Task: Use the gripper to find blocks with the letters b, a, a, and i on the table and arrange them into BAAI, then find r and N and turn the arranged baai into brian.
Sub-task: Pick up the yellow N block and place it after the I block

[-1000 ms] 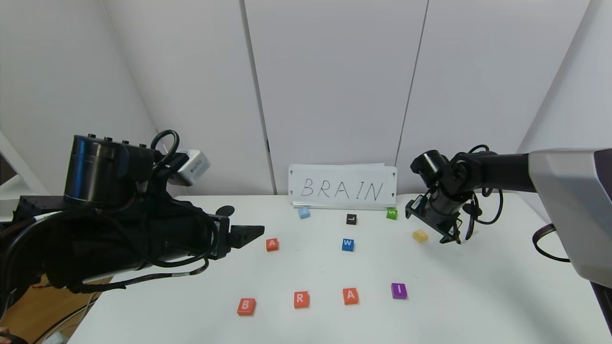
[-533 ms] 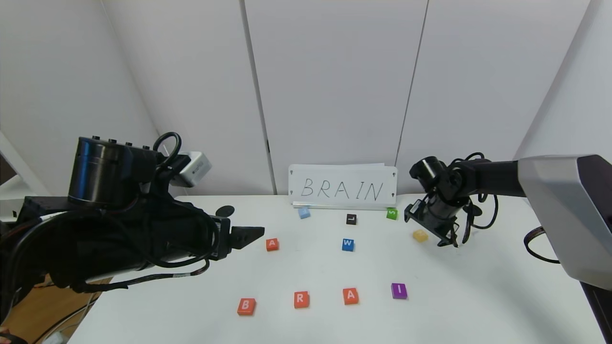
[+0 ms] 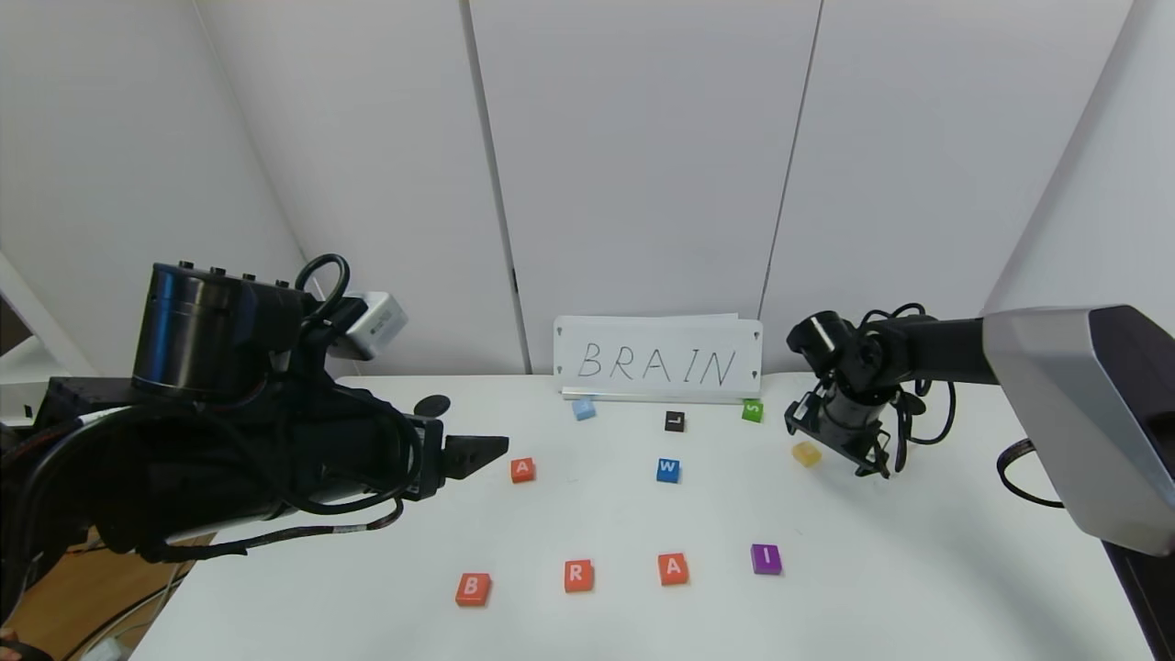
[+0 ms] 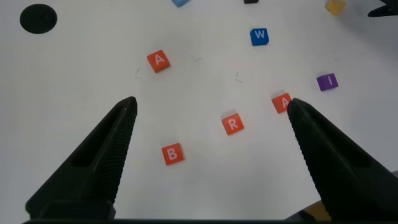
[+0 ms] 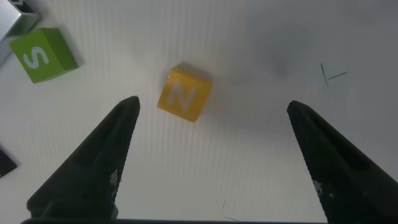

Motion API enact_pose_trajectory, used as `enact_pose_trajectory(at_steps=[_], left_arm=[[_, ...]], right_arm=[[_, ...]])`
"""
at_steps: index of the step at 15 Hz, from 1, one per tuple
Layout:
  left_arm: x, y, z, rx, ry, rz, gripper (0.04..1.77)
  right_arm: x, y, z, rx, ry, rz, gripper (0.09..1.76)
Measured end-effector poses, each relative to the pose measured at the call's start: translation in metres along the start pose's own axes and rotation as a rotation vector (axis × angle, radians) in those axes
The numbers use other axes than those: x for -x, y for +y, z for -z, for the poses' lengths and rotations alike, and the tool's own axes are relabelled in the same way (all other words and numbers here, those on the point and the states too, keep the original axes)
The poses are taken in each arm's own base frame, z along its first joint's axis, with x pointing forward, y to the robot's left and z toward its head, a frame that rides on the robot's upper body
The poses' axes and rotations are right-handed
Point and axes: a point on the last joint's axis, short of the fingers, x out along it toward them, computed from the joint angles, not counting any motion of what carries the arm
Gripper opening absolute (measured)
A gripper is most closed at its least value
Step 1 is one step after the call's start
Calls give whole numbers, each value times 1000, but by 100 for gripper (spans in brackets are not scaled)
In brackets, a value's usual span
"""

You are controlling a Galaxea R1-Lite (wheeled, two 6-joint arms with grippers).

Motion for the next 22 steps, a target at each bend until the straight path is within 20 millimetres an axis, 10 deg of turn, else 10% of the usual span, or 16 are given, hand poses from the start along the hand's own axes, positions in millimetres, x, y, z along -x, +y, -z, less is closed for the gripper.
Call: enact_pose_trajectory(at_steps=[22], left_arm=[[-5,3,1,-2,12,1,172]], right_arm=[[-19,-7,5,46,12,78,171]])
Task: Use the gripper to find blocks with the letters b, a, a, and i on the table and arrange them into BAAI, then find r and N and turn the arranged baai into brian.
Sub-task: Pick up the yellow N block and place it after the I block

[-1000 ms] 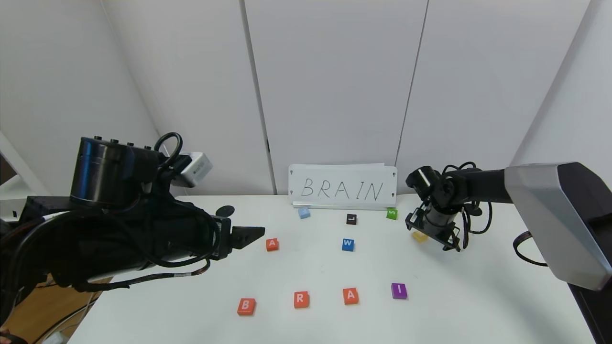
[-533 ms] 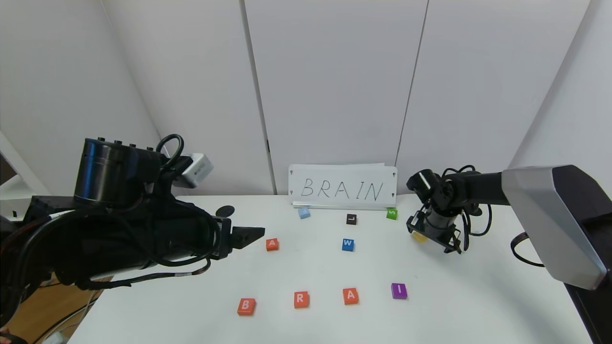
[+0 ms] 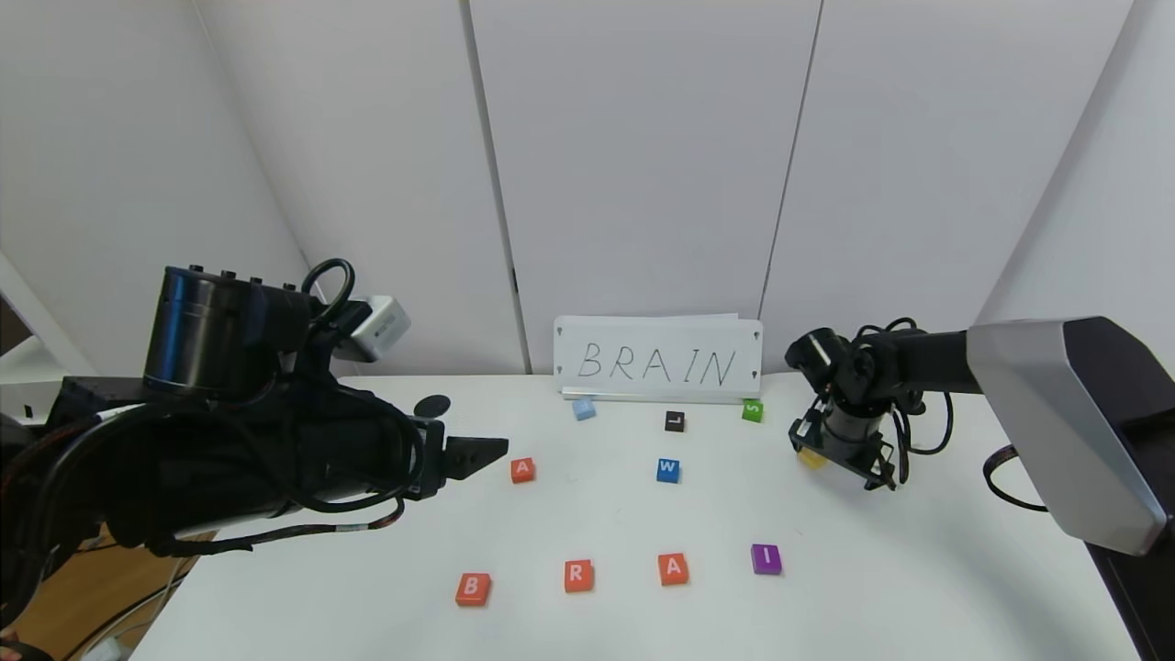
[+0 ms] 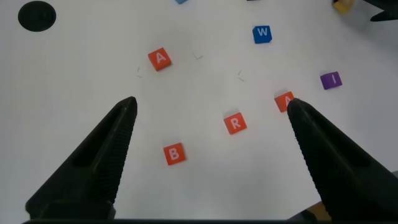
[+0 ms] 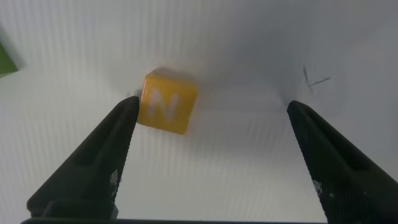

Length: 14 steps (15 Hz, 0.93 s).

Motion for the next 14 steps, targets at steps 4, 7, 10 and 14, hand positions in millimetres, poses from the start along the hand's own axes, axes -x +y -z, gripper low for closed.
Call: enact_pose_trajectory(at_steps=[4,7,10,14], left_arm=[[1,0,0,0,-1,1,172],[1,0,0,0,-3,0,172],[1,0,0,0,-4,0,172],[1,0,0,-1,-3,0,172]], right_arm=[[3,-2,0,-1,6,9,171],[0,-1,0,-5,5,9,171],[-2,0,1,-4,4,7,164],[-3,0,2,-1,7,8,102]])
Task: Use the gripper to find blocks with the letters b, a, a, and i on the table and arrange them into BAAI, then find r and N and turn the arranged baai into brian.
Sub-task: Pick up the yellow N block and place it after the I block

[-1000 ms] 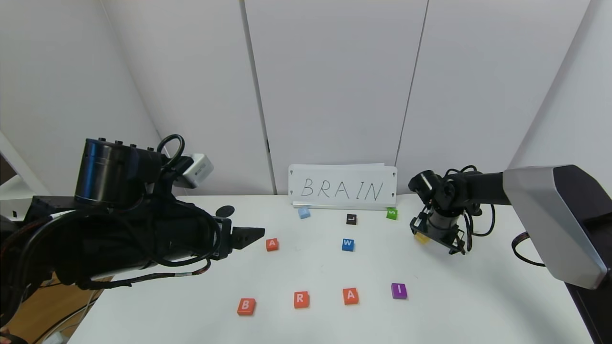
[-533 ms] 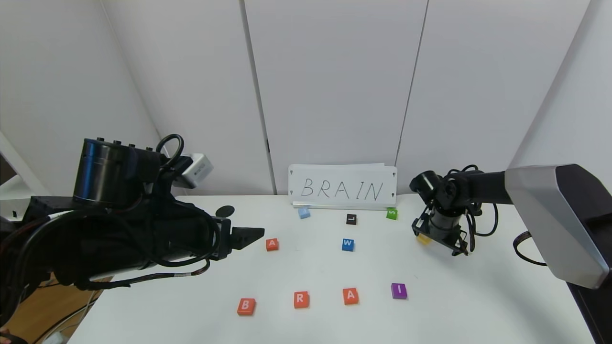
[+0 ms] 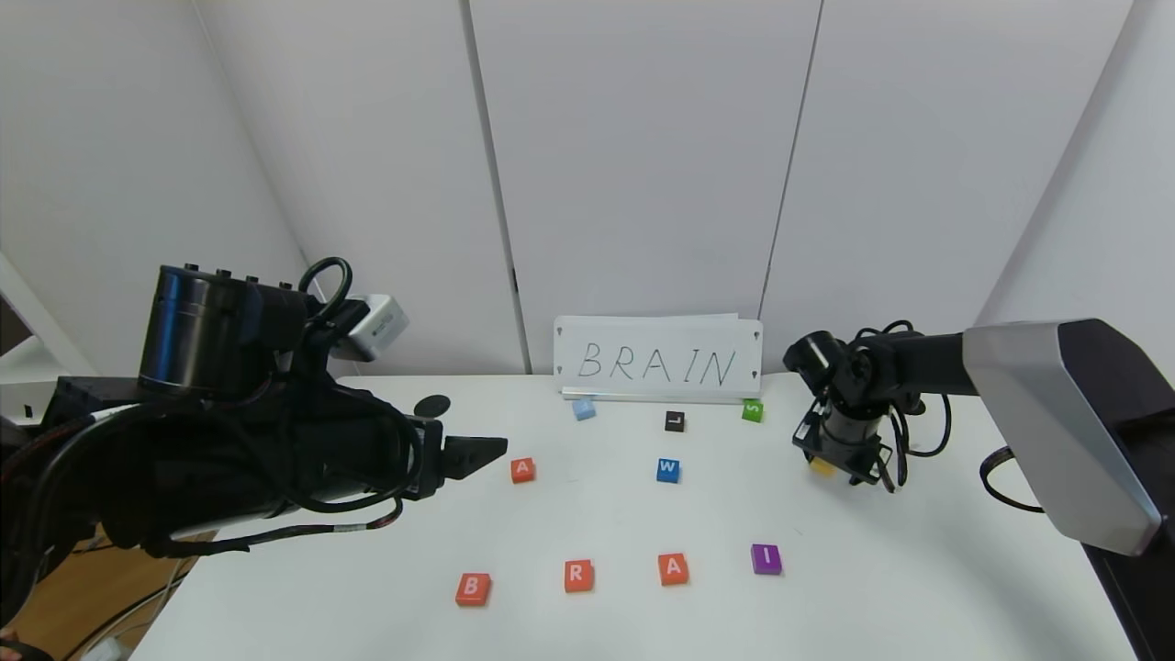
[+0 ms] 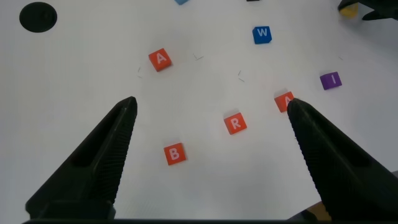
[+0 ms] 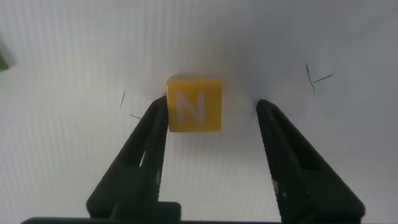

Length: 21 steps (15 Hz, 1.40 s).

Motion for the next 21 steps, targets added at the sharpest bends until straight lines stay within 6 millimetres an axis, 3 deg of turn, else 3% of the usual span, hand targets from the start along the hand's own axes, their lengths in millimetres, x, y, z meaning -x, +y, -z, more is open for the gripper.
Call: enact_pose_trajectory(at_steps=[4,11,21], left_arm=[[0,0,0,0,1,1,172],[0,0,0,-1,1,1,172],[0,0,0,-4,-2,0,172]], right_arm=[[0,0,1,2,1,1,54],[4,1,3,18,6,4,54],[42,-13,6,114,25,29,54]])
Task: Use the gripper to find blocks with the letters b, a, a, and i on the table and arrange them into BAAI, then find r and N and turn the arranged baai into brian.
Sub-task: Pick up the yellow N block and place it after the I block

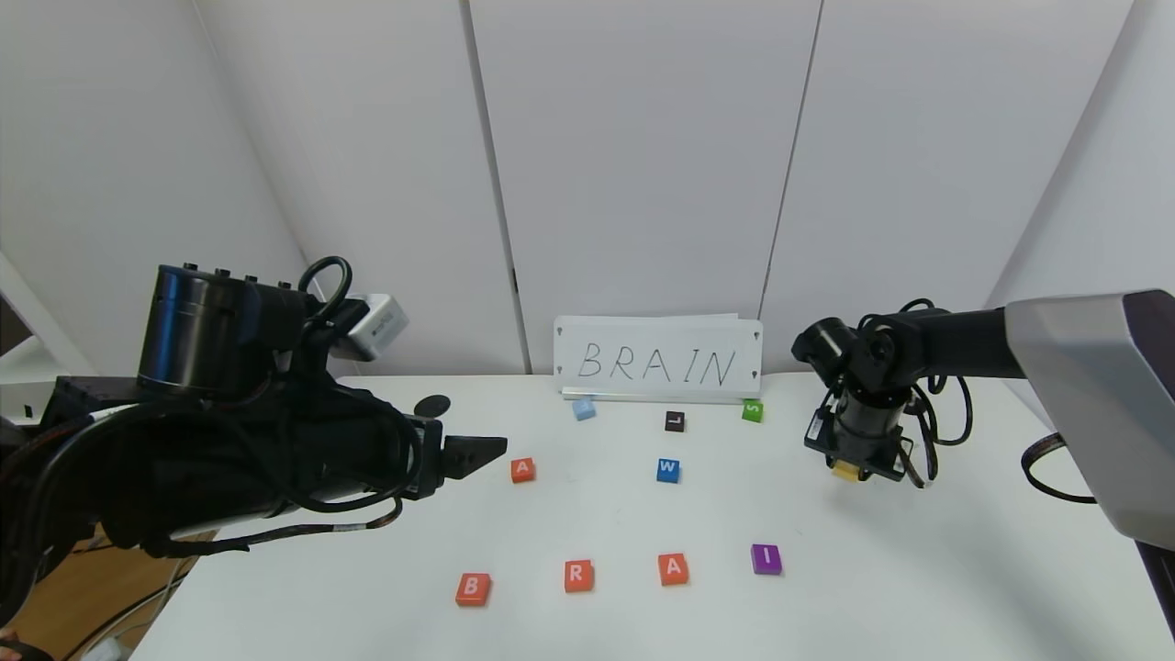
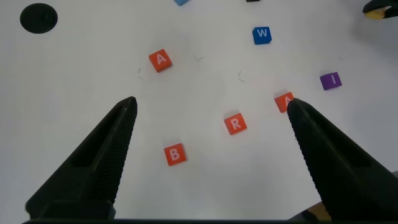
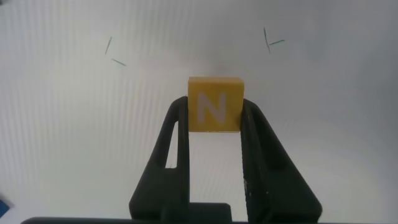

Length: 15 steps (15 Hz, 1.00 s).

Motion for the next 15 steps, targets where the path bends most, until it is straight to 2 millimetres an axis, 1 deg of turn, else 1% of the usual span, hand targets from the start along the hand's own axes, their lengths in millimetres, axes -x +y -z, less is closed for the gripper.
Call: enact_pose_trajectory(at_steps=[3,6,12,15], left_arm=[[0,0,0,-6,0,0,172],[0,0,0,-6,1,1,172],[0,0,0,-4,0,0,172],[-1,0,0,-4,2,0,172]], right_arm=[[11,-8,9,75,3,-3,54],[17,-16,19,152,-40,-69,54],[30,-37,49,369,-39,-194,54],[31,-47,62,448,-67,-236,54]])
